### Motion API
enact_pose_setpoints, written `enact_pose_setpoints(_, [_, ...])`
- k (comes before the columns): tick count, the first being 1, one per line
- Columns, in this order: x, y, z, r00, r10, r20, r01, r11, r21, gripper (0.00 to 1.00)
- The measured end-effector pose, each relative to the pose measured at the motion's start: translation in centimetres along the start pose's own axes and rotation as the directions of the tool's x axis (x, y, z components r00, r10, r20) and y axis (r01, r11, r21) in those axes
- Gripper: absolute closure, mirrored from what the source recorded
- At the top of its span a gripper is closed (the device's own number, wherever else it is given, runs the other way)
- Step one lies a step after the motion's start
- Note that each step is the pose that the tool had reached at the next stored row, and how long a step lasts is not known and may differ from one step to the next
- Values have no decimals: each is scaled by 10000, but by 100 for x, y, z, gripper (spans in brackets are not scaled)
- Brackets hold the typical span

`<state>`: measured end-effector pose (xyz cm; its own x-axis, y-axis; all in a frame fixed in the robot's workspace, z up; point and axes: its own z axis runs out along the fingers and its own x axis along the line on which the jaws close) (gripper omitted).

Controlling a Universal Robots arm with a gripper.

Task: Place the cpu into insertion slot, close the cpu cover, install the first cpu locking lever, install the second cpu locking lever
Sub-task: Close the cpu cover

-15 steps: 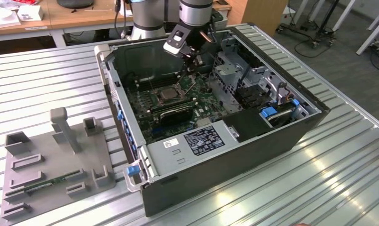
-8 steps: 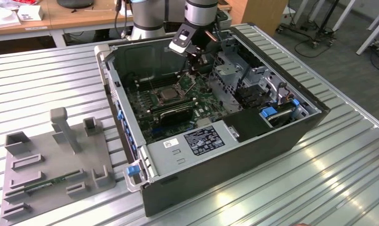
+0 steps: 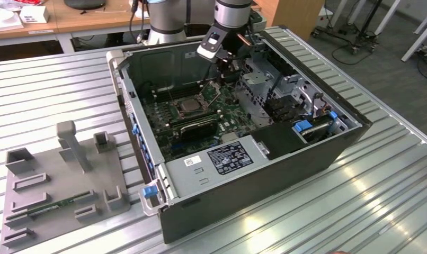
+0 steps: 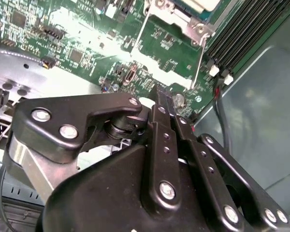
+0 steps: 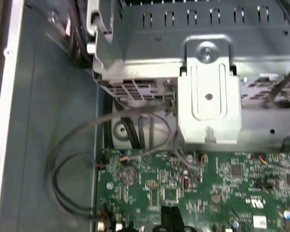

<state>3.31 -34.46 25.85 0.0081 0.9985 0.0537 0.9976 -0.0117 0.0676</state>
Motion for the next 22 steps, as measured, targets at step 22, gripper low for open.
enact_pose_setpoints(22, [-7,-61,114,10000,-3,15,3,10000,-26,89])
